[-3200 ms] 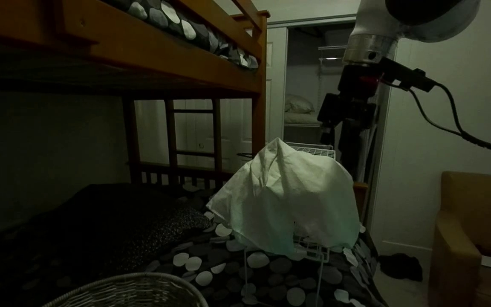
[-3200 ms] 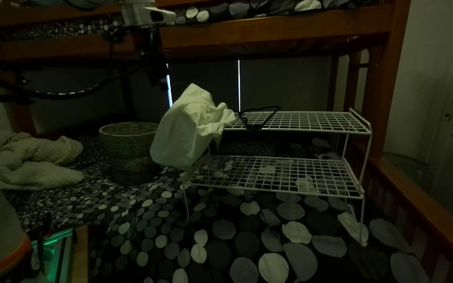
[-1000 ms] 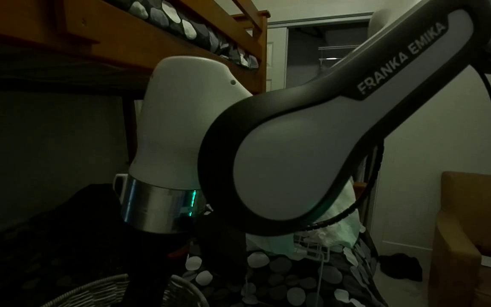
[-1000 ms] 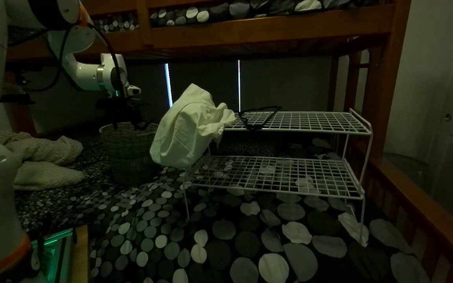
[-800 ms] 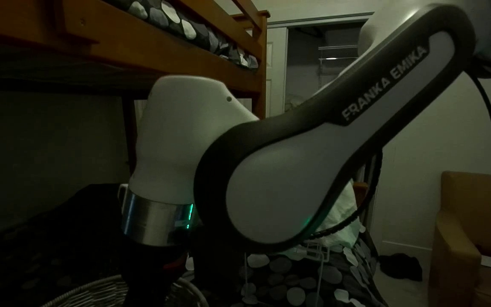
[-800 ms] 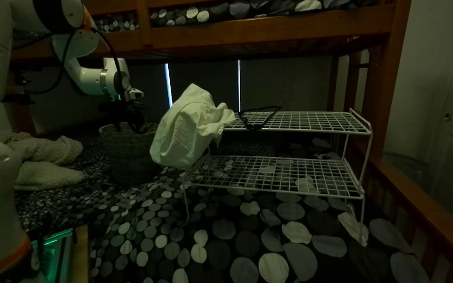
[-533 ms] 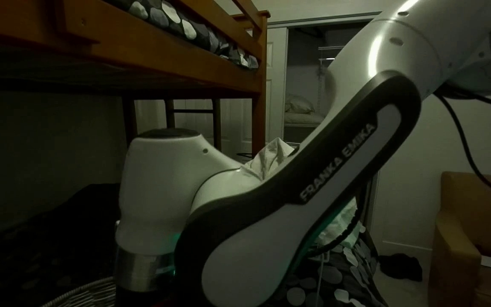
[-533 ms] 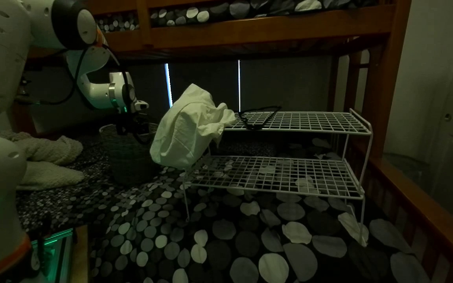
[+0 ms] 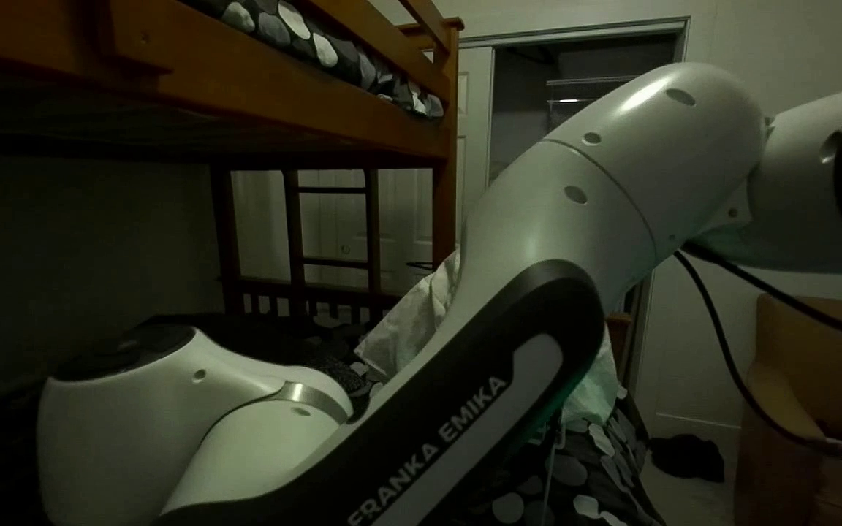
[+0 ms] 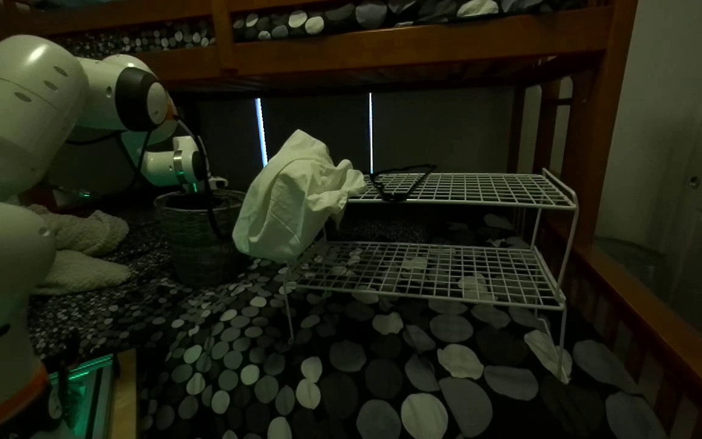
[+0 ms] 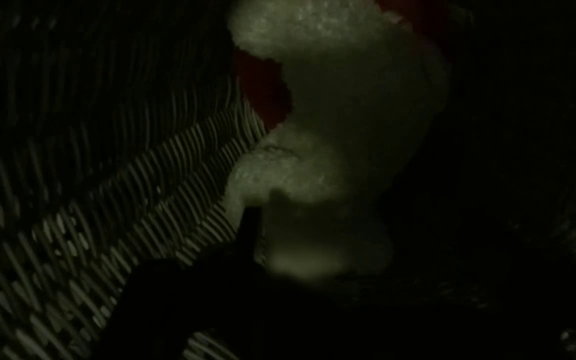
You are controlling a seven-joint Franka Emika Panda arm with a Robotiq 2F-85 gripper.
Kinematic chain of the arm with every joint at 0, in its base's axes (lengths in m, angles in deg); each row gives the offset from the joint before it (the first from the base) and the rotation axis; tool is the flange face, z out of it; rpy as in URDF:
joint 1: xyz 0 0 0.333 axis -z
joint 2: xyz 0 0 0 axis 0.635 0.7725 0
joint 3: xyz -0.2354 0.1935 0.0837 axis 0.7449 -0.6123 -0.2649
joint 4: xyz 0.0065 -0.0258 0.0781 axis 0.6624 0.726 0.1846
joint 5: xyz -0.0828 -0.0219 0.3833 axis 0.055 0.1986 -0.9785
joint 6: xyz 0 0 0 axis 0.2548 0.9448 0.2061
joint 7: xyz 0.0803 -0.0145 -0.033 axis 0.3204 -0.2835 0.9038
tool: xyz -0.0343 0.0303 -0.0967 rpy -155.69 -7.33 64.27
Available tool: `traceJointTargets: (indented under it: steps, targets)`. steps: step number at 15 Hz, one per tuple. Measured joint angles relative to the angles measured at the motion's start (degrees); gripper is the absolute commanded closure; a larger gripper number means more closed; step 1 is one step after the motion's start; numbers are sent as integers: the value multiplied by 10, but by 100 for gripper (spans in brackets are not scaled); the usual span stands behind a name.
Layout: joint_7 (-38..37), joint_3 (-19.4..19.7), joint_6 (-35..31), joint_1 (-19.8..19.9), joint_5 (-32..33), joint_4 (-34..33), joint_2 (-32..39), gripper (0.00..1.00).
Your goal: Remove the white teddy bear from the basket
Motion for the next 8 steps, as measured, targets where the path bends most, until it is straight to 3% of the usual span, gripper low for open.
traceJointTargets:
  steps: [4,6,8]
  targets:
    - [5,34,38,-21,0,-65,49,0]
    - [14,34,37,-18,-9,-86,74,28]
    - [25,34,43,-15,-29,-106,96,42]
